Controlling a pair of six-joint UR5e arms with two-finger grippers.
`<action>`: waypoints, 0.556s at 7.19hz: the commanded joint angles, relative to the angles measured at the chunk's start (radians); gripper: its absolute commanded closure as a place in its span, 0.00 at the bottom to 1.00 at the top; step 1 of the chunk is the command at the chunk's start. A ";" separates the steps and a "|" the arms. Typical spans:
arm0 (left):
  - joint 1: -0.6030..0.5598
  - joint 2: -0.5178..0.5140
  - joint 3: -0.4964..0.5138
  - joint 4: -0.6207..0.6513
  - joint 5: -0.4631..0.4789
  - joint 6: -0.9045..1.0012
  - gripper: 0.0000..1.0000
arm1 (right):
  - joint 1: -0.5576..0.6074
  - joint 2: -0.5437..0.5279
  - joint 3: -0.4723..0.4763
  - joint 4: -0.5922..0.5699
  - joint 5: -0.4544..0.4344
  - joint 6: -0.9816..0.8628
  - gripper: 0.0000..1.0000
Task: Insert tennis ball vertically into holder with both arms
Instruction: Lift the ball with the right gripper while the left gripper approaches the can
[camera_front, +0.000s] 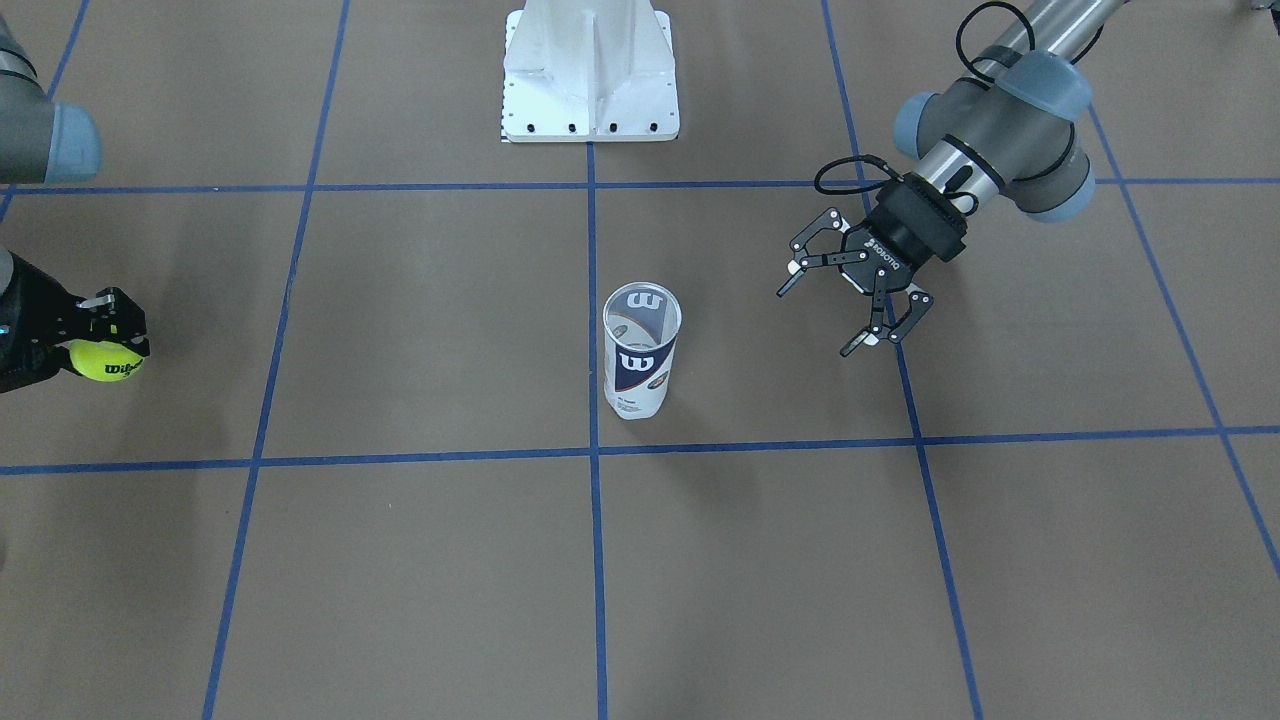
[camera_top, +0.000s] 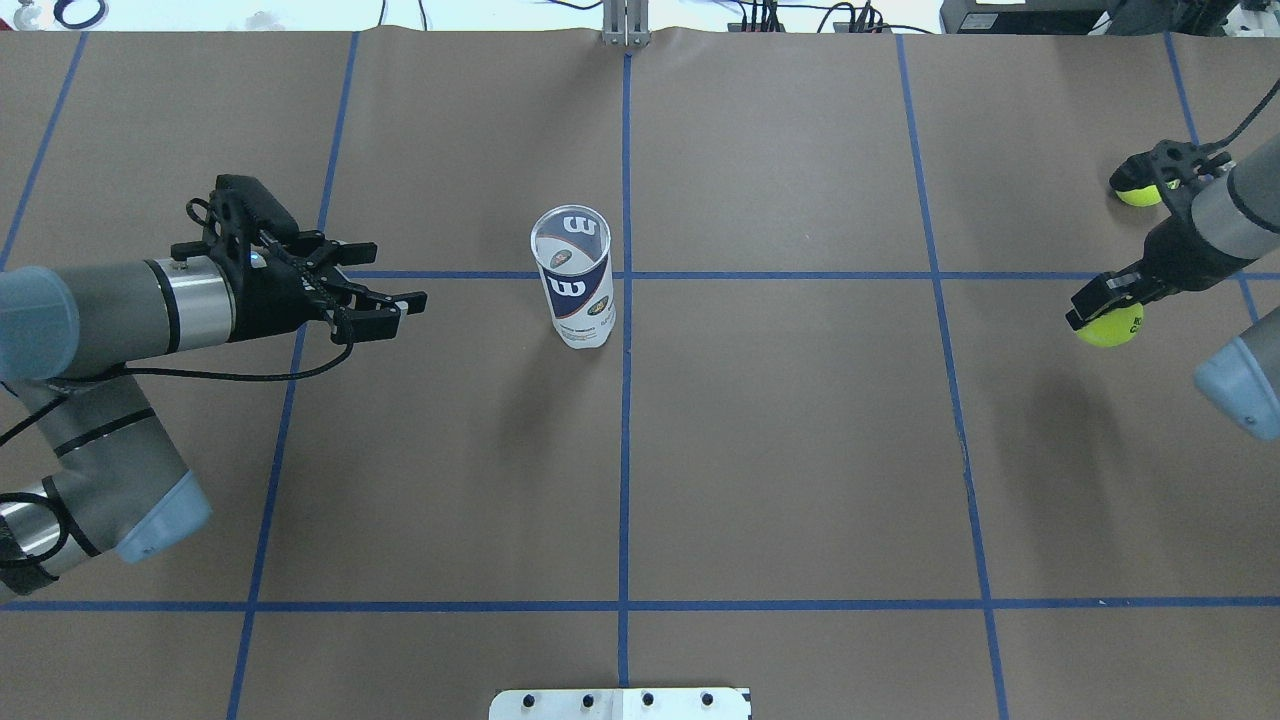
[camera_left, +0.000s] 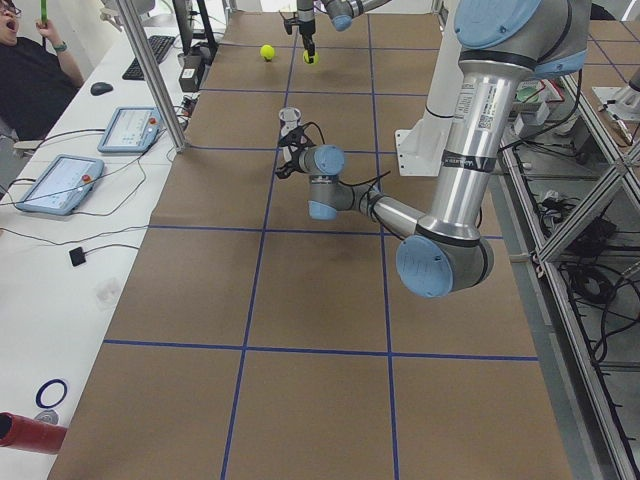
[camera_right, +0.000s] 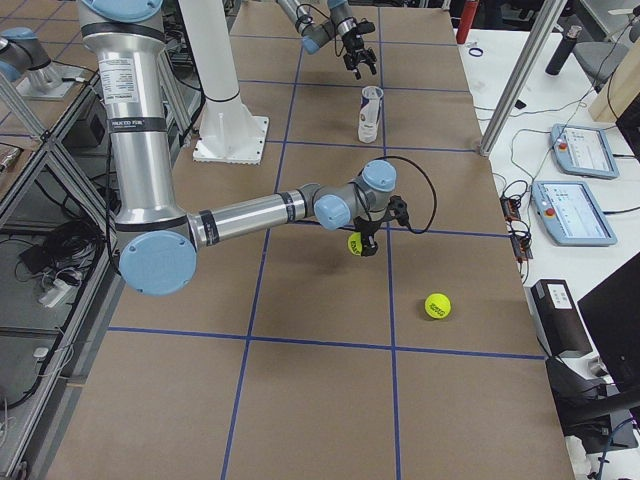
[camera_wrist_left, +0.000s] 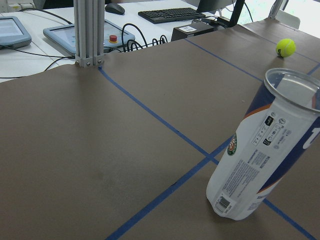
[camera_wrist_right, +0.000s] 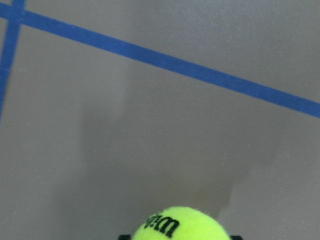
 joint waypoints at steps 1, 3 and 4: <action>0.078 -0.062 0.015 0.001 0.046 0.008 0.01 | 0.070 0.012 0.039 0.000 0.083 0.005 1.00; 0.116 -0.068 0.065 -0.001 0.087 0.130 0.01 | 0.081 0.050 0.037 -0.005 0.089 0.008 1.00; 0.140 -0.092 0.088 0.001 0.141 0.134 0.01 | 0.081 0.079 0.039 -0.005 0.091 0.049 1.00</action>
